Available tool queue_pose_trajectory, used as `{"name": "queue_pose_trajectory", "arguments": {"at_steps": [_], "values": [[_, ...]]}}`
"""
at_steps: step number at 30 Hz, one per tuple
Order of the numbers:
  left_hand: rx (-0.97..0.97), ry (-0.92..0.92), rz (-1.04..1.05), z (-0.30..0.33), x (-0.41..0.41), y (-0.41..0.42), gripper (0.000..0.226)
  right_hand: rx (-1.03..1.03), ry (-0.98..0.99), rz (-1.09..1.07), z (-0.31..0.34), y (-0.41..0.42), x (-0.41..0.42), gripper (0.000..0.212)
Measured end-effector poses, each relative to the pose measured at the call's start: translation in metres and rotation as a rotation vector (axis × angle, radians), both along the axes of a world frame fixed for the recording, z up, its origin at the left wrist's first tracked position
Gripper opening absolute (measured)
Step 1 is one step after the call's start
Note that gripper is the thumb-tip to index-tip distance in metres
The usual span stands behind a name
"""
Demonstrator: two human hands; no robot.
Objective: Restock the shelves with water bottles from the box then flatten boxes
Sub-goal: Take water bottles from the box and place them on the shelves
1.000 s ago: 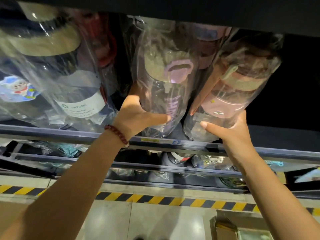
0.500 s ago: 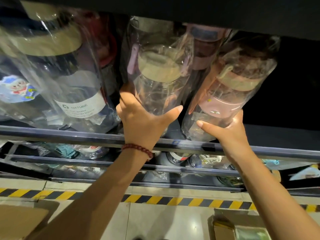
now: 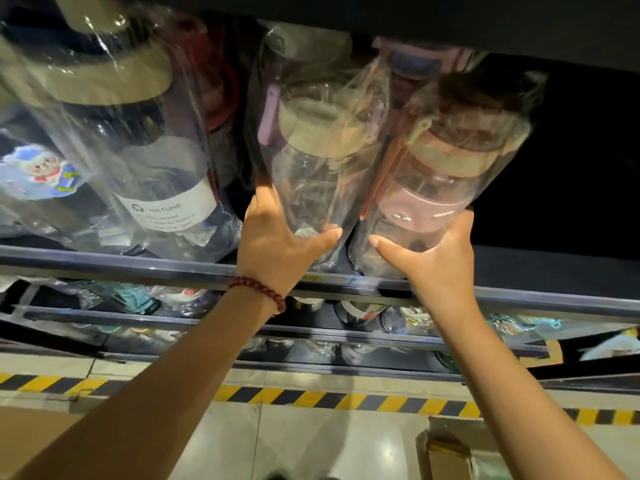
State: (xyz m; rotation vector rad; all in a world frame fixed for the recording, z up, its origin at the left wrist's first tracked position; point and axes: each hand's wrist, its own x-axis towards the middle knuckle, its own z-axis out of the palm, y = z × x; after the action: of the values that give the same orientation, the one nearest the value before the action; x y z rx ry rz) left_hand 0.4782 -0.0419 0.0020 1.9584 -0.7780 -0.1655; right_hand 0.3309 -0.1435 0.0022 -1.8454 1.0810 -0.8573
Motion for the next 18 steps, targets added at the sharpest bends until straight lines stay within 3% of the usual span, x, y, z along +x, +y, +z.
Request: {"name": "queue_pose_trajectory", "arguments": {"at_steps": [18], "values": [[0.011, 0.053, 0.011, 0.003, 0.01, 0.014, 0.082, 0.018, -0.023, 0.07, -0.004, 0.014, 0.019, 0.075]]}}
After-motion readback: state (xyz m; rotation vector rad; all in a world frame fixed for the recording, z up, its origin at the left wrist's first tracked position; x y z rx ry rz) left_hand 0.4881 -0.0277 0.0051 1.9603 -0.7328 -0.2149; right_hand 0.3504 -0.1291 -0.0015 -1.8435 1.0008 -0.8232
